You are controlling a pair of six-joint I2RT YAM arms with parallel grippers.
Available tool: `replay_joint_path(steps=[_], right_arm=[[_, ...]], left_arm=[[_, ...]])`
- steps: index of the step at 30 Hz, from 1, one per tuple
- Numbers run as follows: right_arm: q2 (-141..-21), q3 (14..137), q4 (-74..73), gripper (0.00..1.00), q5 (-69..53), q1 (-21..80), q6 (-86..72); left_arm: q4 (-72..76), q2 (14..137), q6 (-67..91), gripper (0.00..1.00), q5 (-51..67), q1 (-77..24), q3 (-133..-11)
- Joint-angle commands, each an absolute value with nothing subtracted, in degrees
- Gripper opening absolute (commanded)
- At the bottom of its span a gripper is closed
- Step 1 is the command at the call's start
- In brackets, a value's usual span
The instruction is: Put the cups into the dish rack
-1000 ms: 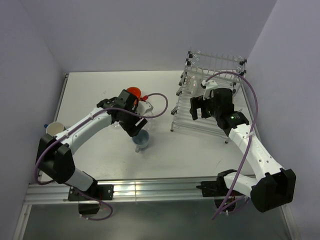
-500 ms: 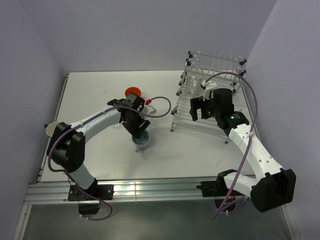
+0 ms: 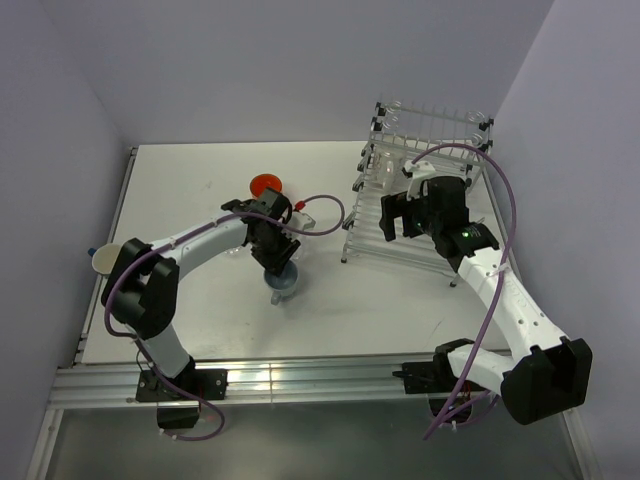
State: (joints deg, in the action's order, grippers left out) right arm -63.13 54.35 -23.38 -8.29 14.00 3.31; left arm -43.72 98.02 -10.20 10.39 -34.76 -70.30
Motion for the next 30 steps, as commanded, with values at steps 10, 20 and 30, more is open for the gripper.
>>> replay_joint_path(steps=[10, 20, 30], right_arm=[[-62.14, 58.71, -23.46, 1.0, -10.63, 13.54, 1.23], [-59.68, 62.31, -22.33, 1.0, -17.48, 13.54, -4.21], [-59.24, 65.22, -7.15, 1.0, -46.91, 13.54, -21.92]], left_arm=[[-47.45, 93.35, -7.82, 0.0, 17.49, -35.16, -74.79], [-54.85, 80.87, -6.24, 0.0, 17.42, -35.16, -85.86], [4.1, 47.2, -1.48, 0.0, 14.93, -27.86, -63.45]])
